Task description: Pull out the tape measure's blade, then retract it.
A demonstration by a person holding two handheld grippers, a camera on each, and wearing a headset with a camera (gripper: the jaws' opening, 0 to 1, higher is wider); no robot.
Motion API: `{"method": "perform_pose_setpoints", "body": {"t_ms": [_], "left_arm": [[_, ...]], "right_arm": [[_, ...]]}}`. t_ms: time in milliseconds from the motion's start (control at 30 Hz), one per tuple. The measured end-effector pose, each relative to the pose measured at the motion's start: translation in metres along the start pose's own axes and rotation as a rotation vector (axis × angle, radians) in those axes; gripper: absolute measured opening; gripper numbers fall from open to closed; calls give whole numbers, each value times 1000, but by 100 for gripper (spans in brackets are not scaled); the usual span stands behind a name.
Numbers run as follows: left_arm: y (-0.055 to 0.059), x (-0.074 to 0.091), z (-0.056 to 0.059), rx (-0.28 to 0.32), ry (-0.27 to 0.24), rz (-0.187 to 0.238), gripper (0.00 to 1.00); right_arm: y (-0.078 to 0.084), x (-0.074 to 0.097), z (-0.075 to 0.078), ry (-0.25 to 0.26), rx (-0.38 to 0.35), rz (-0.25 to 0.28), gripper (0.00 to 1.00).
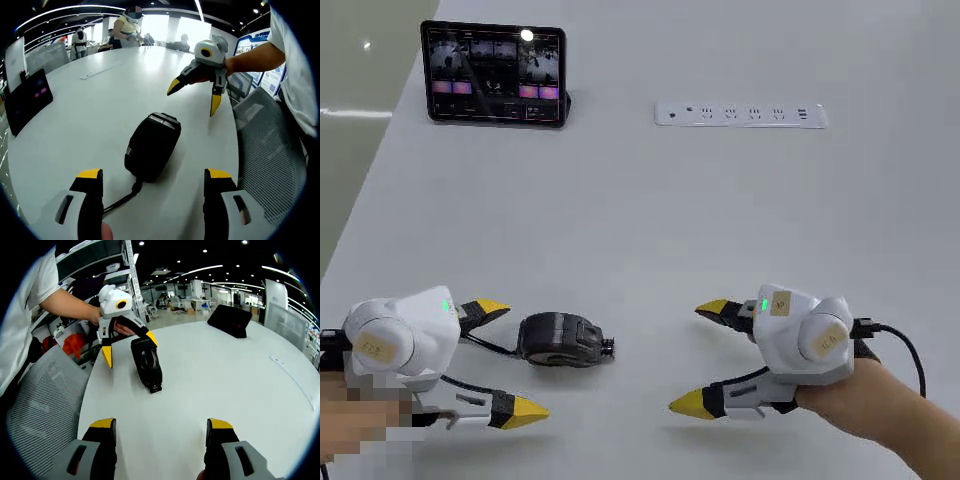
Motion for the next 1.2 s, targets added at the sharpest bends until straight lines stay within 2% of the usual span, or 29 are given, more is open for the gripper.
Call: {"method": "perform_pose_setpoints", "body": {"t_ms": [267,667,933,1100,1200], "left_arm": [[-7,-10,-1,-17,41,-14,62],[-13,-17,-3,-57,64,-38,48],[-11,-21,-6,-78,66,-53,42],[-10,-21,-11,-73,65,-48,33],[-10,-22,-8,-78,65,-51,33]], "right_arm": [[-9,-6,7,-10,-18,25,73],[-10,-10,11,-13,-17,23,73],[-12,-14,11,-20,-14,24,72],[-11,-15,10,-24,-8,20,72],[-11,-15,10,-26,-8,19,72]]}}
Point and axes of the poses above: the centre of the closed fingertips' face, and the gripper's own axes: x roughly backward along the fingers, z roughly to its right, y roughly out of its underside, the point moved 1 cm from there along x, roughly backward along the fingers, and after that the axes turned 10 degrees about x, right-handed, at the moved point
